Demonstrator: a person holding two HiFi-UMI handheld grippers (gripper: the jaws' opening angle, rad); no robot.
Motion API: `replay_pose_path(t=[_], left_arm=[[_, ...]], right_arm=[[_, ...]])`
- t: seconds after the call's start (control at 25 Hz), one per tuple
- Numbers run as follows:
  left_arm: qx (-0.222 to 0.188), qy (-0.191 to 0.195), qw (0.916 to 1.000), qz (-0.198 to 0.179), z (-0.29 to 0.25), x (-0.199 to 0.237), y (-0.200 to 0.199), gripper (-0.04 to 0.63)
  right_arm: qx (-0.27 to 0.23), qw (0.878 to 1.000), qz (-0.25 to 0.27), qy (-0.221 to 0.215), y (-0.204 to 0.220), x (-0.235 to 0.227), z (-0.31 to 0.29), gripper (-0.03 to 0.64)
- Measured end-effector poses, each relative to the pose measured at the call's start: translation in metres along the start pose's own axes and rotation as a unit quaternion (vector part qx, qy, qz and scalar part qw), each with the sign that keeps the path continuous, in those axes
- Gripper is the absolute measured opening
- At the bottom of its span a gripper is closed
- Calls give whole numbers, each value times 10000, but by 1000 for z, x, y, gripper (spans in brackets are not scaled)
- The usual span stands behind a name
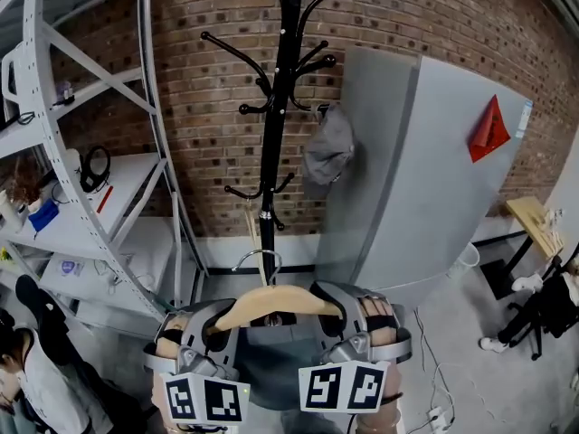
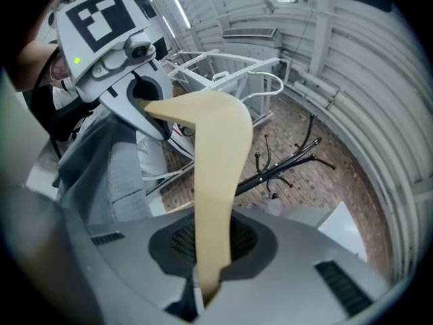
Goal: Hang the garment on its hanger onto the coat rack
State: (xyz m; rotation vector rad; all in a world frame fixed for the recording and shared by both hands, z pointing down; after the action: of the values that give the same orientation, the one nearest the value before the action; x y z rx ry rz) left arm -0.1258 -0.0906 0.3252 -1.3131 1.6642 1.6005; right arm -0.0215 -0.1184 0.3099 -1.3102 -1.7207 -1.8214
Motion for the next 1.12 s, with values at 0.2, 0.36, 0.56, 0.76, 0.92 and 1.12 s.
replay_pose_path(t=[0.2, 0.36, 0.56, 0.76, 0.92, 1.12], left_arm=[[-31, -124, 9999, -41, -46, 22, -5, 5], [-21, -289, 9996, -49, -80, 40, -7, 5], [77, -518, 9986, -24, -115, 58, -3, 5], [205, -605, 9980, -17, -142, 70, 4, 5], [226, -649, 9976, -45, -162, 80, 9, 5], [160, -746, 9970, -135, -186, 100, 15, 5]], right_arm=[[-75, 9999, -86, -53, 11, -28, -41, 31], [-247, 9996, -130, -97, 16, -49, -71, 31], [-566, 9982, -61, -166, 17, -68, -105, 29], [-694, 9974, 47, -198, 19, -79, -137, 29], [-751, 9970, 77, -175, 20, -88, -160, 29], [-803, 9967, 46, -90, 16, -101, -188, 29]])
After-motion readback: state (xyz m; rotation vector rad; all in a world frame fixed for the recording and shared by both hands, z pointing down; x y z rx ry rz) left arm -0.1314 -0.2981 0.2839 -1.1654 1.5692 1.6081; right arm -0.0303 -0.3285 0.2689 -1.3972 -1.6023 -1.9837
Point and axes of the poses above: the fingertips, and each gripper's own axes: z backward along the fingers, x to its left, y out of its underside, the point moved 1 cm from there along z, backward along the fingers, and after that the axes turned 7 degrees about -z, right-handed, at the moved point
